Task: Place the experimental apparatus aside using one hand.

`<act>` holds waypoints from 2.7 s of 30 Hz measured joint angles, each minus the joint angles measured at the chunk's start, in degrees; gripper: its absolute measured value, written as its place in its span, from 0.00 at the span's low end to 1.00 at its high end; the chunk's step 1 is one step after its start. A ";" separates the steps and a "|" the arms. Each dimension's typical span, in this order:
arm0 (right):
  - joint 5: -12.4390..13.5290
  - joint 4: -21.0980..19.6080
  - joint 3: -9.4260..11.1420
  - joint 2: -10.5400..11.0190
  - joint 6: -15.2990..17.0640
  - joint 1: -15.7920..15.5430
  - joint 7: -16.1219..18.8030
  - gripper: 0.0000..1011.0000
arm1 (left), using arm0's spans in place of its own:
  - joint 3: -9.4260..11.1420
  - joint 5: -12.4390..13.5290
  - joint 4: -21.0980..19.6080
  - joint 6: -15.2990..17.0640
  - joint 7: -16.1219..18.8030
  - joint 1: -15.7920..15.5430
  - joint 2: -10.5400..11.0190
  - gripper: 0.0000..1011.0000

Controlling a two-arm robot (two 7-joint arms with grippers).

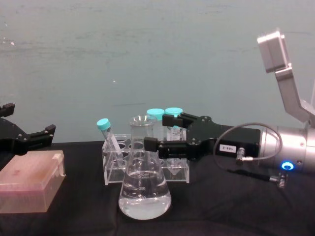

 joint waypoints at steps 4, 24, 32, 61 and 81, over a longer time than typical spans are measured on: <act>0.07 0.50 -0.29 -0.24 -0.18 0.33 0.10 0.99 | 0.00 0.00 0.00 0.00 0.00 0.00 0.00 0.99; 0.03 3.04 -1.72 -1.80 -0.96 2.15 1.16 0.99 | 0.00 0.00 0.00 0.00 0.00 0.00 0.00 0.99; -0.19 3.96 -2.03 -2.32 -1.10 2.78 1.30 0.99 | 0.00 0.00 0.00 0.00 0.00 0.00 0.00 0.99; -1.16 7.48 -1.81 -4.07 -1.64 4.52 1.39 0.99 | 0.00 0.00 0.00 0.00 0.00 0.00 0.00 0.99; -1.29 7.56 -1.77 -4.08 -1.38 4.57 1.26 0.99 | 0.00 0.00 0.00 0.00 0.00 0.00 0.00 0.99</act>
